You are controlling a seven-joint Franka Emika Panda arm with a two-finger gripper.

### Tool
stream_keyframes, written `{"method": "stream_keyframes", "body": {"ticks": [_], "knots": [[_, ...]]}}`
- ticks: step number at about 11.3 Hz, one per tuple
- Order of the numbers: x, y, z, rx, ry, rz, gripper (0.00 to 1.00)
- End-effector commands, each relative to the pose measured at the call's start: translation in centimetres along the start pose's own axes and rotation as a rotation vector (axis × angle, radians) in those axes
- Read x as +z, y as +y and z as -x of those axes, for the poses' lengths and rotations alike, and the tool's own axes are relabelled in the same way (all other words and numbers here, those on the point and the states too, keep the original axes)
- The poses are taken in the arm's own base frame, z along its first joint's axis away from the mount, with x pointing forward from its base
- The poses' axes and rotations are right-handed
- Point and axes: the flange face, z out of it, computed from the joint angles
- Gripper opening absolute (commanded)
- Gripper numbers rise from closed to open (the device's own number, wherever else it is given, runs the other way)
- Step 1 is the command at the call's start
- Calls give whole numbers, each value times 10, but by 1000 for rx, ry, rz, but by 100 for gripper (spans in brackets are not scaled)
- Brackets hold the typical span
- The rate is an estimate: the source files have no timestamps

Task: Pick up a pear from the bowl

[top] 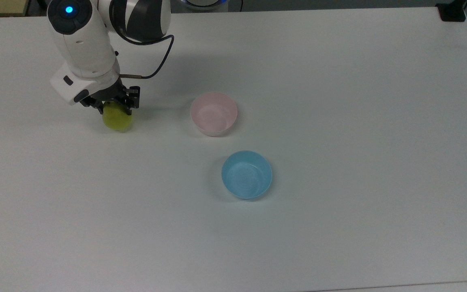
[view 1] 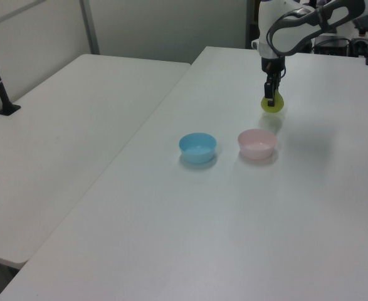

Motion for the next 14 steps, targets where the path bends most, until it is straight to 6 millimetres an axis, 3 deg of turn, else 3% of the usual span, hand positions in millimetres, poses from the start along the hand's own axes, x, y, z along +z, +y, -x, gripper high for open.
{"method": "stream_keyframes", "body": {"ticks": [1,4,7,8,11,13,14], "knots": [[3,4,1,-6,12,13,59],[-6,4,1,2,21,16,93],[-46,-5,8,16,26,16,100],[-65,-24,8,22,25,16,100],[-119,-106,11,-2,56,22,100],[-159,-152,27,18,68,21,100],[-174,-165,36,21,66,20,100]]}}
